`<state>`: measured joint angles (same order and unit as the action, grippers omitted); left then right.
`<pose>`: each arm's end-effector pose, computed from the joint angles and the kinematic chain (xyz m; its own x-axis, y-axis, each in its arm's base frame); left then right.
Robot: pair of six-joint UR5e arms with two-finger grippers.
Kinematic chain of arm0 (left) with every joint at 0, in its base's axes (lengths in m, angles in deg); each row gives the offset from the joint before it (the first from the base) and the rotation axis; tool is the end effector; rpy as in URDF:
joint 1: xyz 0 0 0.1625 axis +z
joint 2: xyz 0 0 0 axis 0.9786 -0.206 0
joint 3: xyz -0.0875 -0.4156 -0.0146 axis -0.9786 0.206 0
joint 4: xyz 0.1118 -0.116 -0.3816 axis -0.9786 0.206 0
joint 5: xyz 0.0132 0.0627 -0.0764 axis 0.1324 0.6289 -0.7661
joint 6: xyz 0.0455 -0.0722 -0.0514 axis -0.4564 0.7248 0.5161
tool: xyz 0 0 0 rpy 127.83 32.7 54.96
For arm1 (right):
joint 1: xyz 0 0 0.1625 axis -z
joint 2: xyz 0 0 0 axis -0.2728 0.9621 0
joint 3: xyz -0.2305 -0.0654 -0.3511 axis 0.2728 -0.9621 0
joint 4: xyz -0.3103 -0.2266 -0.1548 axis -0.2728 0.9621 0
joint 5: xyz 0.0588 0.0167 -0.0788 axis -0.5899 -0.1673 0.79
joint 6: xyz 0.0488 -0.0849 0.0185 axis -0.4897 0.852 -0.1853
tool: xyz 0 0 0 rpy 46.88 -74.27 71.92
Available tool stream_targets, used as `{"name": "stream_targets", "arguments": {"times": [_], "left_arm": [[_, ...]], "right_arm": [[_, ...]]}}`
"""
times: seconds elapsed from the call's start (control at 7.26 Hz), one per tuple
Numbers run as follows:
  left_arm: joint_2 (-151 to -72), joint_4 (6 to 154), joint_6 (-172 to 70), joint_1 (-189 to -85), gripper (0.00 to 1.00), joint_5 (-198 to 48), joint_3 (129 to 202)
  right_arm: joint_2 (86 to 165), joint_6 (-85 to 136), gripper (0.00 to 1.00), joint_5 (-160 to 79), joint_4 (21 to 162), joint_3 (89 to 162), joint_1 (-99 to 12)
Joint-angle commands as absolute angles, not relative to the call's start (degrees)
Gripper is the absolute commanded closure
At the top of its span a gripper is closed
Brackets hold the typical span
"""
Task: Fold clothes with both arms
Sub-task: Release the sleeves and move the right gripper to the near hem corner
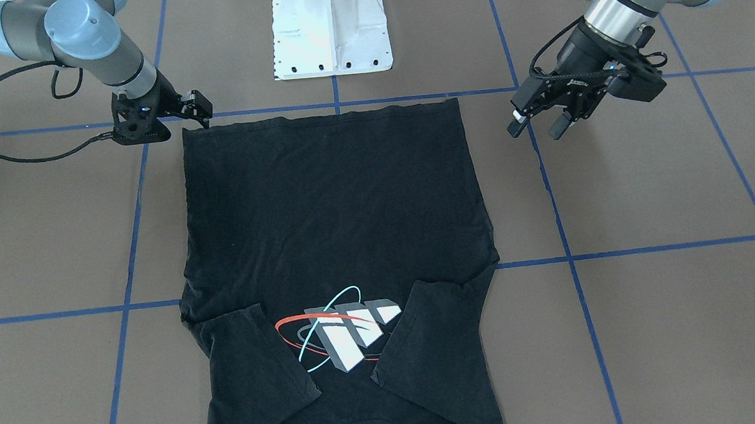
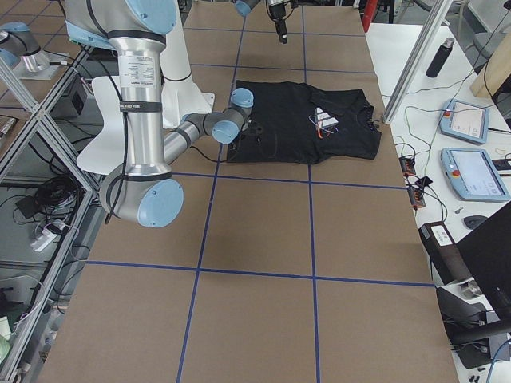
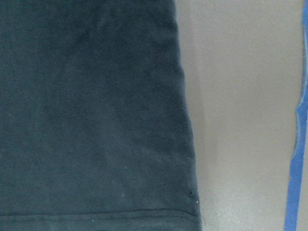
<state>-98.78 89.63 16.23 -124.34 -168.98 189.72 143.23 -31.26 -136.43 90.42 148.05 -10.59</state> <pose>0.2835 -0.4264 0.3185 0.3078 -0.1375 -0.9415 0.3344 0.9420 -0.0283 -0.4070 -0.2975 0.4003 0.6637 0.0461 0.7466 0.0971 0.9843 -0.1471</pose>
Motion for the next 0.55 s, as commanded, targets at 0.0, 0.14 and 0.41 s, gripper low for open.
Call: {"name": "stream_targets", "arguments": {"times": [0.0, 0.14, 0.41], "left_arm": [[-98.65, 89.63, 16.16, -124.34, 0.01, -168.82, 189.73], [-98.65, 89.63, 16.16, -124.34, 0.01, -168.82, 189.73], [-98.56, 89.63, 15.46, -124.34, 0.01, -168.82, 189.56]], "right_arm": [[143.24, -31.33, 0.11, -136.33, 90.43, 146.81, -9.31], [142.8, -31.24, 0.15, -136.33, 90.43, 146.36, -8.78], [142.53, -31.33, 0.22, -136.42, 90.43, 145.84, -8.69]]}}
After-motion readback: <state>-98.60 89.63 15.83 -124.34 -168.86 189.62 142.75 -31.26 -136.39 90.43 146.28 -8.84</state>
